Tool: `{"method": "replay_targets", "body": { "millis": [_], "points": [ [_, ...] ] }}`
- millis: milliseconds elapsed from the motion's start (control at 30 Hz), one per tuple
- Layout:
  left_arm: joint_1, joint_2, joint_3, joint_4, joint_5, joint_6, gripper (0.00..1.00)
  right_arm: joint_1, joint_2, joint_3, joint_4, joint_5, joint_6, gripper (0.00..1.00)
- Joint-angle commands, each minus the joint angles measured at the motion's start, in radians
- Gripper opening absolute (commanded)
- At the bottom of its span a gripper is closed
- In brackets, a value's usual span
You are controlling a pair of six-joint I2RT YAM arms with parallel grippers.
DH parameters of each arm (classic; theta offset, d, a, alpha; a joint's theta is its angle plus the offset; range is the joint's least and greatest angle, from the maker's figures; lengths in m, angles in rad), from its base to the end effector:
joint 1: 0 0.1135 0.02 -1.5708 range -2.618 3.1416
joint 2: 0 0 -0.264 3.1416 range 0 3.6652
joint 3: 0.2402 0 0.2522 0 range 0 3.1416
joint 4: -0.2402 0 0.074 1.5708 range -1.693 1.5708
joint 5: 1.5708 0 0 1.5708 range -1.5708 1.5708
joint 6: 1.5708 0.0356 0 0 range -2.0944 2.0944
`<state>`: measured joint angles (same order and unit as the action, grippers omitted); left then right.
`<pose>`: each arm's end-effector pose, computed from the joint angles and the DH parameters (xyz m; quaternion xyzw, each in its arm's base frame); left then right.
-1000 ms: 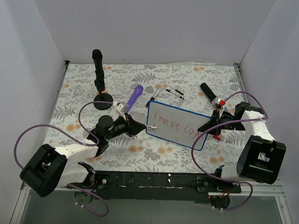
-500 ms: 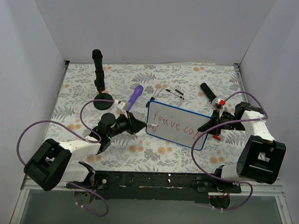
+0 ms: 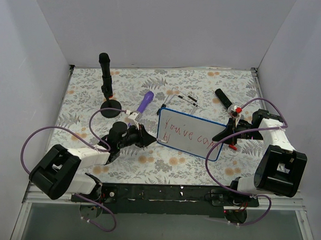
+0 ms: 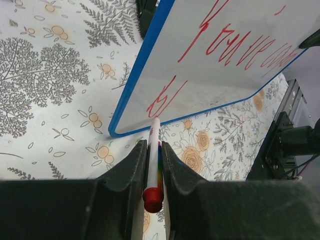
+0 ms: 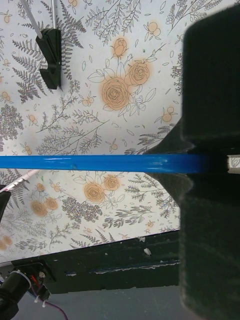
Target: Write a sentence on the whiteboard
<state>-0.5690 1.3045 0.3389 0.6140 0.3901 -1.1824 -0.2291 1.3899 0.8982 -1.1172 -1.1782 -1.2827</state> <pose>0.1946 -0.1405 0.1641 -0.1370 0.8003 -0.5331 0.2377 0.2153 -0.0164 0.2229 -0.4088 0.7239 0.4151 0.3695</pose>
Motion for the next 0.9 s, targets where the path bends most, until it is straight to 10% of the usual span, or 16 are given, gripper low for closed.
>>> {"method": "replay_targets", "body": {
  "millis": [0,867],
  "points": [
    [0.003,0.016,0.022,-0.014,-0.013,0.029,0.0,-0.004,-0.002,-0.007,0.016,0.037,-0.021,0.01],
    [0.001,-0.152,0.005,0.043,0.138,-0.055,0.0,-0.004,-0.002,-0.007,0.016,0.037,-0.023,0.01]
  ]
}}
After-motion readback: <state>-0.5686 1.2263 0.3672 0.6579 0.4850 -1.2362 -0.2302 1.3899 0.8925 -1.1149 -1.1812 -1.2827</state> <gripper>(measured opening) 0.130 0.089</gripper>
